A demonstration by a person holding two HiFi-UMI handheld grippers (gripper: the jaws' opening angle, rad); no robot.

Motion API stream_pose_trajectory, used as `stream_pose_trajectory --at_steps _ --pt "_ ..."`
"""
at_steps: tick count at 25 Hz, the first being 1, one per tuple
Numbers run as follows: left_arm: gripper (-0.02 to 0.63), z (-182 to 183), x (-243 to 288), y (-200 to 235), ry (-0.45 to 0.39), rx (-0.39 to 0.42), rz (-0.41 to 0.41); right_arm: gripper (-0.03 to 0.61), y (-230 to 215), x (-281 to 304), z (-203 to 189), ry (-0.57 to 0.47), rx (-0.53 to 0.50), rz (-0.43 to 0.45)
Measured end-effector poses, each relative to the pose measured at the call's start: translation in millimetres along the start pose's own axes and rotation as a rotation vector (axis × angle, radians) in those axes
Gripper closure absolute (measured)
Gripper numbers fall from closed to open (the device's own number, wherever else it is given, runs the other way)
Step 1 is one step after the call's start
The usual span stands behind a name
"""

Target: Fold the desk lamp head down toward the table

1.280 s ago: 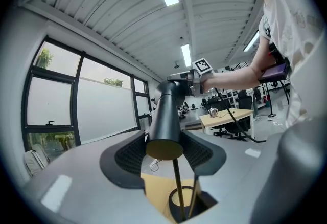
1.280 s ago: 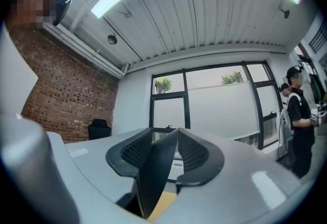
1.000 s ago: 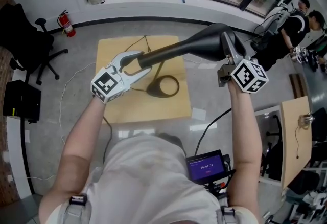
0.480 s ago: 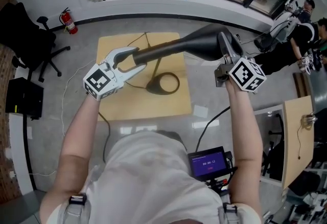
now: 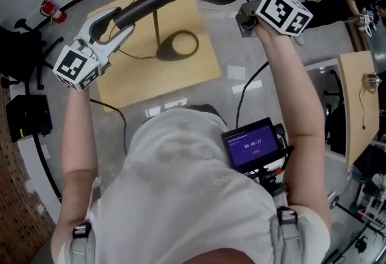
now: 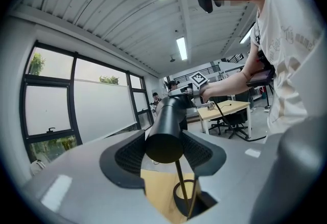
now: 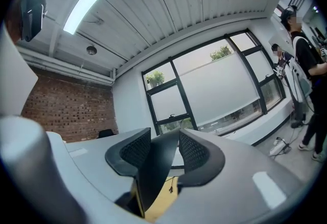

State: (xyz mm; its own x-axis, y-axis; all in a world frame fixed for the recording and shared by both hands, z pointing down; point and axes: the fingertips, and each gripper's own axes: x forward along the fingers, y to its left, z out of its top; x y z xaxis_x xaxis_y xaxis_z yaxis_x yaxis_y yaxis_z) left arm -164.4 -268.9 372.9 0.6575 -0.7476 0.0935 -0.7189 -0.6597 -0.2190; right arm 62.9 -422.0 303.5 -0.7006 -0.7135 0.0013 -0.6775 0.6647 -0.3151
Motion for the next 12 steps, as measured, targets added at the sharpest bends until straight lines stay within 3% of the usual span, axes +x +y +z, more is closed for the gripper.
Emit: stream_pose_trajectory --at_steps 12 --pt "0.394 19 12 8 -0.037 0.035 -0.02 0.39 -37 11 -36 0.082 0.178 -0.005"
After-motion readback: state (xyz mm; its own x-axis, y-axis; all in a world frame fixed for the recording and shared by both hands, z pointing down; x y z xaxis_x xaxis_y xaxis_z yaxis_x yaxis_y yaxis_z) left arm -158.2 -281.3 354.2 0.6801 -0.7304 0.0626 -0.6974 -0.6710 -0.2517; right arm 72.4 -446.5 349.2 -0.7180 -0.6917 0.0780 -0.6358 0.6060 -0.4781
